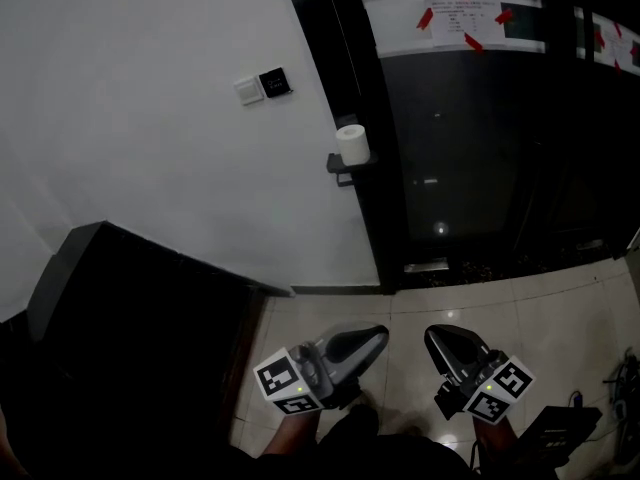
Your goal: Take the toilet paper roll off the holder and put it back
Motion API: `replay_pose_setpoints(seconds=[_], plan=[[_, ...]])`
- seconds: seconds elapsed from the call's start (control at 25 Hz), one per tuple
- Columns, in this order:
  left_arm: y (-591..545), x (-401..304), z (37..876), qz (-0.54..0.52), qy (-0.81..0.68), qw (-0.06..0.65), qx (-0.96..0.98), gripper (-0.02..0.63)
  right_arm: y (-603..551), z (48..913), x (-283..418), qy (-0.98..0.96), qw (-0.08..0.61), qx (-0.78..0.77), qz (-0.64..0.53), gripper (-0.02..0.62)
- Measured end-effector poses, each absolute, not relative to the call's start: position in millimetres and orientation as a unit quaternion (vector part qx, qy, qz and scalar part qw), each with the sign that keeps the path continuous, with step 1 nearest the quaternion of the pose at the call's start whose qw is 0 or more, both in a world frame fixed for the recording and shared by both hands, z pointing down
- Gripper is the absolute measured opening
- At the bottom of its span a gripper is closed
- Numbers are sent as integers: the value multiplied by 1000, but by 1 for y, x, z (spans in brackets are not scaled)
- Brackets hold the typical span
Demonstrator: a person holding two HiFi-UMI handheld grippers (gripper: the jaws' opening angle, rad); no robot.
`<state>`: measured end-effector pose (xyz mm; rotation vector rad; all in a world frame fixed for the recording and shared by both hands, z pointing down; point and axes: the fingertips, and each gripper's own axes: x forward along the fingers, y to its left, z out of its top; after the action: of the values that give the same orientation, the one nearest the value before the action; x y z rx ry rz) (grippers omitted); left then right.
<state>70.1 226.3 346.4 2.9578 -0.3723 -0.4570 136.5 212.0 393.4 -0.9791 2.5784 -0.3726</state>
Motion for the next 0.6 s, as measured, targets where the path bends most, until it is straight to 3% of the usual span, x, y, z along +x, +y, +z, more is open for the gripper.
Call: replay_pose_setpoints(seconds=[0.6], plan=[[144,51,342,-179,-124,56,974,0,140,398,131,908,162,-364,-131,0]])
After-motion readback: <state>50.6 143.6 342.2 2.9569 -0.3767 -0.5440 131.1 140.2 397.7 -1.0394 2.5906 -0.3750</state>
